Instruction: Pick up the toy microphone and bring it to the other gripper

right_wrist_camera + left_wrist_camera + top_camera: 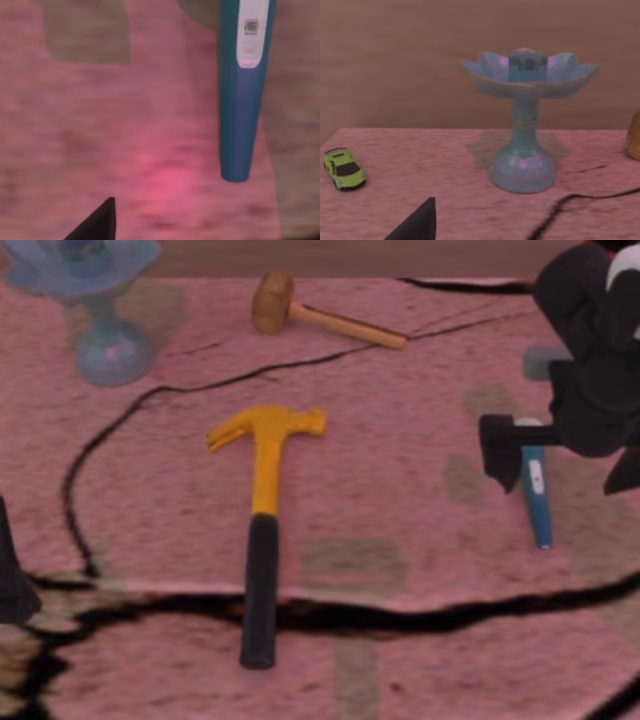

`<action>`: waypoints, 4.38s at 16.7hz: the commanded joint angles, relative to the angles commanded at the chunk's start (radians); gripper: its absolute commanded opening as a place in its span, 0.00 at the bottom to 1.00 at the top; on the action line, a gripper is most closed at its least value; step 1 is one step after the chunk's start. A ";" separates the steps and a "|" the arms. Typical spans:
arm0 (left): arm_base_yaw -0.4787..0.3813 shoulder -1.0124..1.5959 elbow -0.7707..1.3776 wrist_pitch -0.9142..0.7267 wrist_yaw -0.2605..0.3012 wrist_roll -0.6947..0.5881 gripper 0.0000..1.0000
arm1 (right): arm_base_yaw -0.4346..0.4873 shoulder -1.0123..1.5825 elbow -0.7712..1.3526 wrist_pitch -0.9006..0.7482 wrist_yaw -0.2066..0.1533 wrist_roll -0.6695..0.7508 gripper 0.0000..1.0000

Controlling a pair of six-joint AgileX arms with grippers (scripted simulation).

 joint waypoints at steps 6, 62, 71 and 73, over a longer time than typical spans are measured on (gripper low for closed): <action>0.000 0.000 0.000 0.000 0.000 0.000 1.00 | 0.000 0.090 -0.071 0.162 0.001 -0.003 1.00; 0.000 0.000 0.000 0.000 0.000 0.000 1.00 | -0.017 -0.241 -0.533 1.779 -0.501 -0.333 0.00; 0.000 0.000 0.000 0.000 0.000 0.000 1.00 | 0.085 -0.251 -0.572 1.846 -0.406 -0.324 0.00; 0.000 0.000 0.000 0.000 0.000 0.000 1.00 | 0.158 -0.262 -0.609 1.897 -0.334 -0.317 0.00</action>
